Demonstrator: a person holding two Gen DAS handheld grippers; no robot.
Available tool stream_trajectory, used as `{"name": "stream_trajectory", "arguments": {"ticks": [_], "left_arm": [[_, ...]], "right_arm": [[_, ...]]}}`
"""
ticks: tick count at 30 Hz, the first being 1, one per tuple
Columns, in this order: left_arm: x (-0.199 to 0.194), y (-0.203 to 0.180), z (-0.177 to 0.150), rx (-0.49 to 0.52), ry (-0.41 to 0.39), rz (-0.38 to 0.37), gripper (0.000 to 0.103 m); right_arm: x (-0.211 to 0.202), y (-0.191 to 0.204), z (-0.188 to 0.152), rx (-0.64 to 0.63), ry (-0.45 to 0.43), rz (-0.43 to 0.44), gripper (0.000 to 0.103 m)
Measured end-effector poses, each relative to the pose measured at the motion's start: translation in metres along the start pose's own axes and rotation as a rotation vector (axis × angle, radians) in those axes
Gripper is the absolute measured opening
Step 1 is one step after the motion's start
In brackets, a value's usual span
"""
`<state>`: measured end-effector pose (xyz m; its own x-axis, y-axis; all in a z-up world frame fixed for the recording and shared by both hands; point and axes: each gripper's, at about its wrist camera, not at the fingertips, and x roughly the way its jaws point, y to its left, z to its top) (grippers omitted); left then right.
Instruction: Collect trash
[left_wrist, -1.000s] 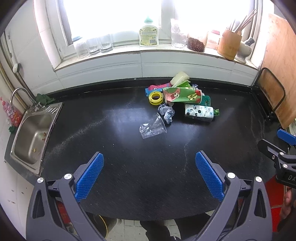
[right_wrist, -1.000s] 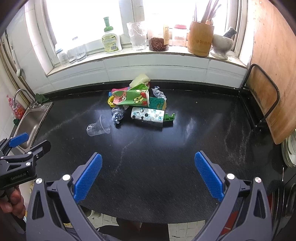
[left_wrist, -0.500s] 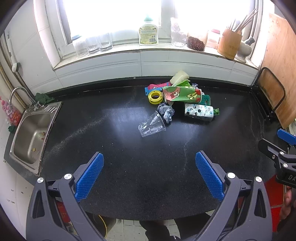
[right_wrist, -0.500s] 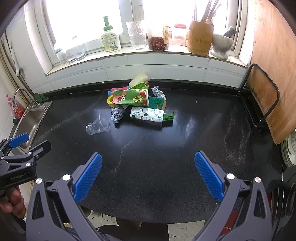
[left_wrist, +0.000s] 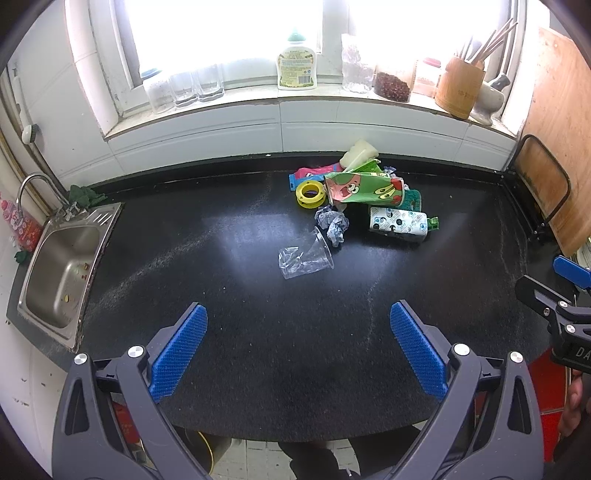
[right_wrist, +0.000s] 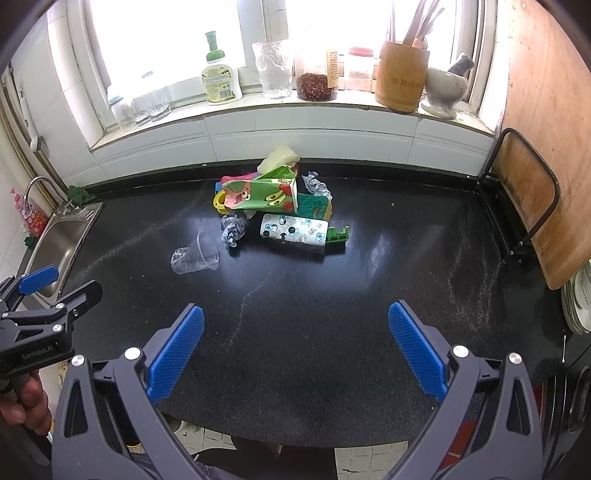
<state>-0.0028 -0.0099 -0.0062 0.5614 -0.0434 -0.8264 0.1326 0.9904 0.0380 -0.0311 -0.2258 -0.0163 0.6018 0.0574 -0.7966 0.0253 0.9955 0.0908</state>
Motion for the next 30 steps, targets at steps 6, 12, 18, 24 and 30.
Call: {"name": "stream_trajectory", "arguments": {"ticks": [6,12,18,24,30], "left_arm": [[0.005,0.001,0.004,0.002,0.005,-0.002,0.097],[0.011,0.002,0.007,0.011,0.017,-0.013,0.097],[0.02,0.0,0.011,0.013,0.035,-0.025,0.097],[0.039,0.0,0.016,0.031,0.057,-0.066,0.097],[0.072,-0.003,0.019,0.147,0.086,-0.111,0.097]], "right_arm": [[0.001,-0.001,0.002,0.0,0.001,0.003,0.097],[0.005,-0.001,0.006,0.003,0.011,0.006,0.097],[0.014,-0.007,0.011,0.01,0.023,0.005,0.097],[0.031,-0.02,0.017,0.022,0.041,0.008,0.097],[0.064,-0.039,0.03,0.0,0.055,0.026,0.097]]}}
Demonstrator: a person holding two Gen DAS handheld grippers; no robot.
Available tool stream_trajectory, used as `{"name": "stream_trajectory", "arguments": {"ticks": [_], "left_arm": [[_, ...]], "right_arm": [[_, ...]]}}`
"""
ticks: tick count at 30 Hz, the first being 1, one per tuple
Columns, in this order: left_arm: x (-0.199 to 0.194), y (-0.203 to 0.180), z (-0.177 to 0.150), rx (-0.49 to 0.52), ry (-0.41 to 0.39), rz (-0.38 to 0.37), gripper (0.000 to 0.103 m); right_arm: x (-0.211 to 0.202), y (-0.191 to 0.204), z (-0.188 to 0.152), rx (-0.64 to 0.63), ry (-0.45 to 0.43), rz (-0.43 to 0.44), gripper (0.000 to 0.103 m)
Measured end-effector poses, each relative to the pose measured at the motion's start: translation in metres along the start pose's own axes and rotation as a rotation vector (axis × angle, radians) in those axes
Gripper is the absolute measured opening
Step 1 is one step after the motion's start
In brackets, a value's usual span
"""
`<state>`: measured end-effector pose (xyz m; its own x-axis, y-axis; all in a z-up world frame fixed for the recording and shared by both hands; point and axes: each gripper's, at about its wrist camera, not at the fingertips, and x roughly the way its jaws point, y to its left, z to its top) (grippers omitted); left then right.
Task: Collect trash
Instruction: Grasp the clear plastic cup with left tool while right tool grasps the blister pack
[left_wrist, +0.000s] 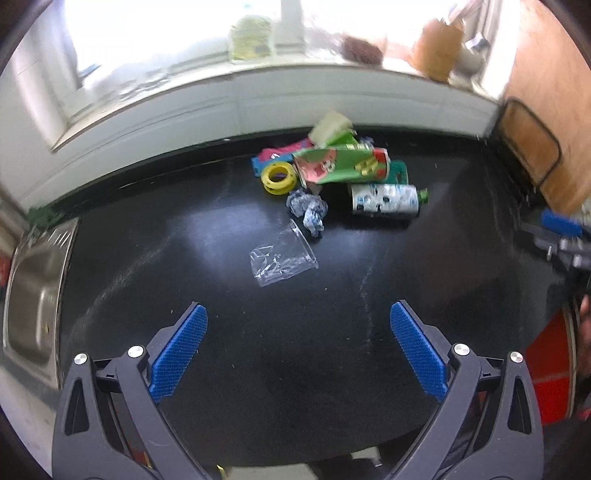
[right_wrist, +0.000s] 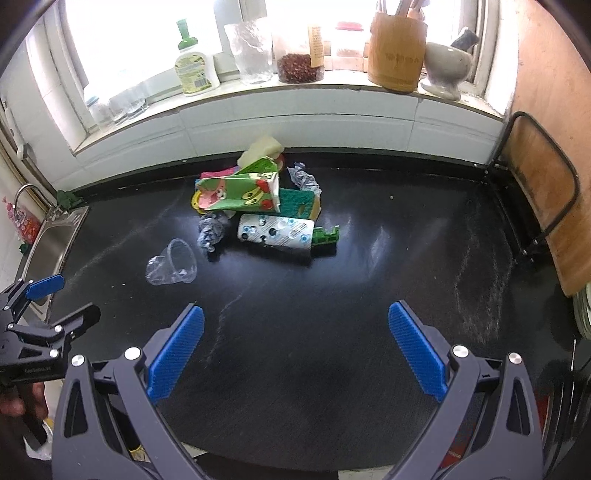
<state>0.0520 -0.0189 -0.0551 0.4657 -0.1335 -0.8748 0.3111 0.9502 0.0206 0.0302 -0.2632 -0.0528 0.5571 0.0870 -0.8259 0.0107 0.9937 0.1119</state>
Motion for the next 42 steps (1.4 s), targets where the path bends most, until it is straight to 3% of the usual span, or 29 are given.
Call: {"name": "stream_trajectory", "arguments": {"ticks": [4,11,14,21,23,25,27,29,32,35,40,42], "left_arm": [[0.033,0.009,0.015,0.09,0.006,0.031,0.097],[0.117,0.032,0.028,0.19,0.0,-0.031,0.096],[0.151,0.035,0.03,0.235,0.046,-0.044,0.096],[0.19,0.034,0.035,0.228,0.062,-0.07,0.096],[0.193,0.03,0.036,0.23,0.053,-0.074,0.09],[0.191,0.027,0.038,0.205,0.054,-0.096,0.069],[0.188,0.026,0.04,0.183,0.063,-0.089,0.056],[0.183,0.027,0.04,0.143,0.065,-0.096,0.052],[0.169,0.03,0.039,0.077,0.058,-0.098,0.041],[0.152,0.032,0.038,0.021,0.052,-0.097,0.041],[0.12,0.035,0.033,-0.055,0.03,-0.102,0.041],[0.109,0.033,0.03,-0.076,0.022,-0.102,0.041]], "right_arm": [[0.032,-0.017,0.015,-0.042,0.015,0.026,0.097],[0.109,-0.027,0.041,-0.066,0.076,0.095,0.097],[0.142,-0.011,0.05,-0.166,0.088,0.086,0.094],[0.191,0.044,0.043,-0.588,0.035,-0.042,0.087],[0.201,0.055,0.036,-0.677,0.022,-0.088,0.077],[0.205,0.061,0.03,-0.729,0.003,-0.123,0.062],[0.204,0.063,0.022,-0.763,-0.014,-0.137,0.056],[0.2,0.066,0.019,-0.783,-0.017,-0.127,0.047],[0.184,0.071,0.016,-0.785,-0.026,-0.108,0.042],[0.16,0.072,0.018,-0.755,-0.053,-0.083,0.042],[0.119,0.053,0.047,-0.39,0.061,0.178,0.042],[0.104,0.045,0.053,-0.276,0.08,0.219,0.042]]}}
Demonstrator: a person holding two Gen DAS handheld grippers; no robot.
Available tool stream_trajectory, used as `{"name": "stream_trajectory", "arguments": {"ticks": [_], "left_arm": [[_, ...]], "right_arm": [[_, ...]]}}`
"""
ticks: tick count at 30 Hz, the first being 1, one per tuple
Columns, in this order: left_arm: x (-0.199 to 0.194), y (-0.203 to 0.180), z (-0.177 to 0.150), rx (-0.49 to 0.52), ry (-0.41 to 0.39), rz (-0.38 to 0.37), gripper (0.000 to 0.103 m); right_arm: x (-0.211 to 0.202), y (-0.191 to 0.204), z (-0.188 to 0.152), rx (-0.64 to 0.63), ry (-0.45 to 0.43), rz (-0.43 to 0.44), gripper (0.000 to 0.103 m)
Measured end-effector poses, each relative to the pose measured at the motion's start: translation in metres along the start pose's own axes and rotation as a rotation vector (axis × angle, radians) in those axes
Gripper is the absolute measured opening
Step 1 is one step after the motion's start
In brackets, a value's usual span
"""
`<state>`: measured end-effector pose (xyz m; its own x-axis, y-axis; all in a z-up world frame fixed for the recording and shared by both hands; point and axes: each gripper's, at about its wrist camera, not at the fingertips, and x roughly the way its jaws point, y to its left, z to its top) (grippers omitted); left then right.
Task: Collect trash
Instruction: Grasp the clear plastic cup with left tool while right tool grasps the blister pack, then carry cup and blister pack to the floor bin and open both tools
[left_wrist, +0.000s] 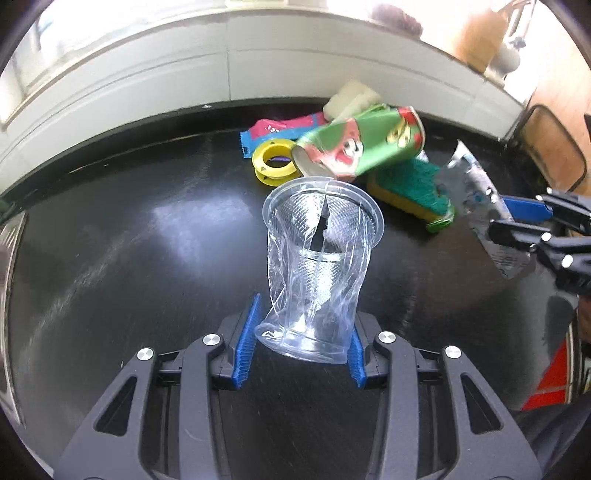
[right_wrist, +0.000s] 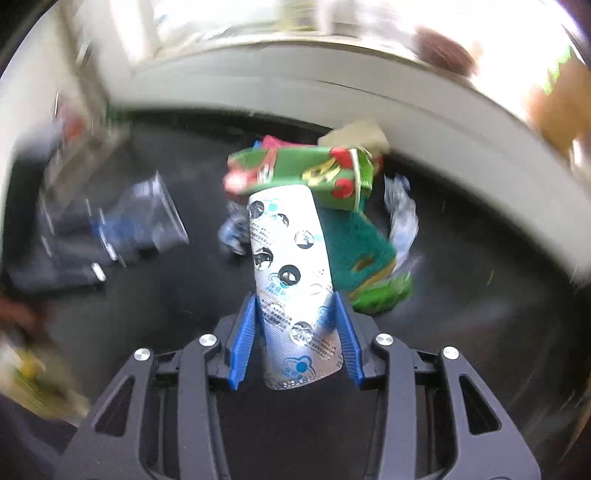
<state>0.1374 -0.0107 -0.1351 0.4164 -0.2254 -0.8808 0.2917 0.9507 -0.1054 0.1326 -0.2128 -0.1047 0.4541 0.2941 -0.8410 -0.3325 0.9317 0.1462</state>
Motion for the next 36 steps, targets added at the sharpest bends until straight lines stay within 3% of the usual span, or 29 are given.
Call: {"name": "stream_trajectory", "arguments": {"ticks": [7,11,16,22,27,31,36], "left_arm": [[-0.053,-0.005,-0.024,-0.072,-0.046,-0.007,0.041],[-0.093,0.0,-0.048,-0.107,-0.088,0.029,0.041],[-0.135,0.027,-0.086,-0.199,-0.13,0.108,0.041],[-0.196,0.082,-0.18,-0.388,-0.163,0.289,0.041],[-0.23,0.135,-0.292,-0.592,-0.123,0.437,0.041],[-0.238,0.169,-0.373,-0.74,-0.092,0.494,0.041],[-0.216,0.21,-0.46,-0.882,-0.05,0.508,0.041]], "right_arm": [[-0.044,0.026,-0.013,0.01,-0.043,-0.01,0.043],[-0.063,0.043,-0.024,-0.023,-0.061,-0.001,0.043],[-0.061,0.104,-0.024,-0.121,-0.067,0.068,0.043],[-0.029,0.223,-0.028,-0.299,-0.002,0.242,0.044],[0.005,0.356,-0.061,-0.489,0.108,0.425,0.044],[0.035,0.444,-0.1,-0.588,0.209,0.514,0.045],[0.089,0.531,-0.149,-0.679,0.325,0.523,0.045]]}}
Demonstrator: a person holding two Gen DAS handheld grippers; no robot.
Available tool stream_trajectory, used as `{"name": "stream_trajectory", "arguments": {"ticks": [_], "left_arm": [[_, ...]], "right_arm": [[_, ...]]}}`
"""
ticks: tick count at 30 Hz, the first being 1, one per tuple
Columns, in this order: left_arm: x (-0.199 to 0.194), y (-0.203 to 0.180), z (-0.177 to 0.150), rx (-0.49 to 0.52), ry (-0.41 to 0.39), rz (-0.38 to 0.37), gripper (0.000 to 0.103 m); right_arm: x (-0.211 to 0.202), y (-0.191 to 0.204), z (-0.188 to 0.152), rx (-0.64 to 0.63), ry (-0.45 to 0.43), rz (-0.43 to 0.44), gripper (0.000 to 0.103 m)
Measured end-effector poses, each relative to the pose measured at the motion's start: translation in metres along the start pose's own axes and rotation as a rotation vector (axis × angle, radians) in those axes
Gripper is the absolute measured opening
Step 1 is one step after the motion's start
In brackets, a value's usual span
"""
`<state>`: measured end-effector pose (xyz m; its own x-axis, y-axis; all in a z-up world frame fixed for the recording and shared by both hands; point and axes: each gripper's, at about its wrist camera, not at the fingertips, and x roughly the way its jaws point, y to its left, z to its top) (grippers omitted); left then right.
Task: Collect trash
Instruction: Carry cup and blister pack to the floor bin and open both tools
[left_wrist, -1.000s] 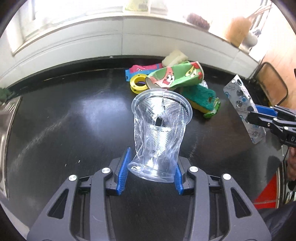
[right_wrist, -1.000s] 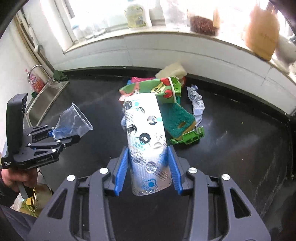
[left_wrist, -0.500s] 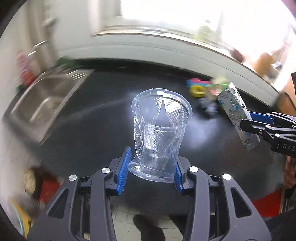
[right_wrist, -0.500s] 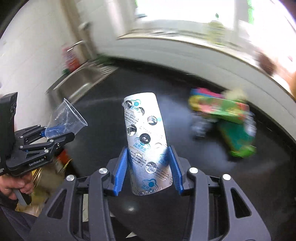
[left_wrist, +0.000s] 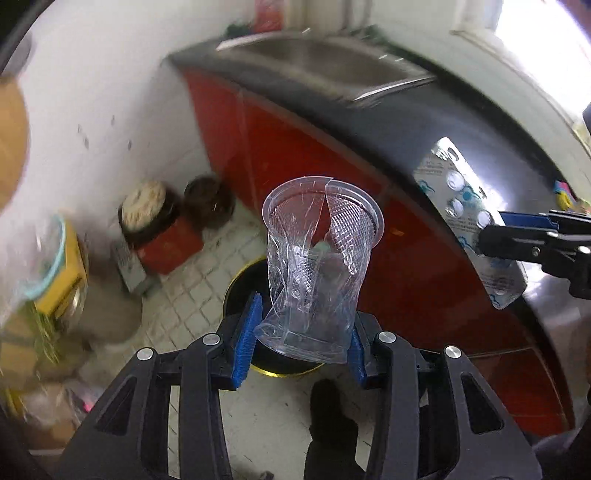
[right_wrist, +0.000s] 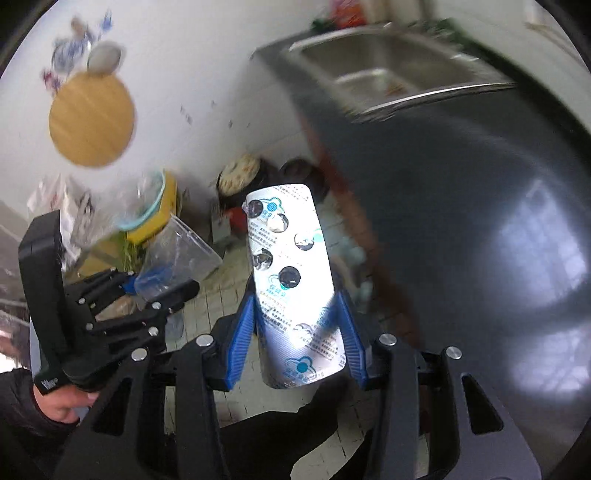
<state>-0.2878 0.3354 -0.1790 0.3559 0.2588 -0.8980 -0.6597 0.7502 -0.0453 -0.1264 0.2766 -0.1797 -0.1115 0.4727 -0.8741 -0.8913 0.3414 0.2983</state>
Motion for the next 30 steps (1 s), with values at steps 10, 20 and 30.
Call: {"name": "stream_trajectory", "arguments": {"ticks": [10,20,30], "left_arm": [[0.087,0.037,-0.031,-0.078,0.081,-0.04,0.041],[0.107,0.041,-0.033,-0.101,0.083,-0.044,0.083],[0.063,0.02,-0.014,-0.03,0.026,-0.024,0.092]], "right_arm": [[0.12,0.021,0.016,-0.049,0.164,-0.037,0.046],[0.135,0.013,0.015,-0.051,0.189,-0.058,0.073],[0.04,-0.012,0.014,0.012,0.057,-0.063,0.082]]}}
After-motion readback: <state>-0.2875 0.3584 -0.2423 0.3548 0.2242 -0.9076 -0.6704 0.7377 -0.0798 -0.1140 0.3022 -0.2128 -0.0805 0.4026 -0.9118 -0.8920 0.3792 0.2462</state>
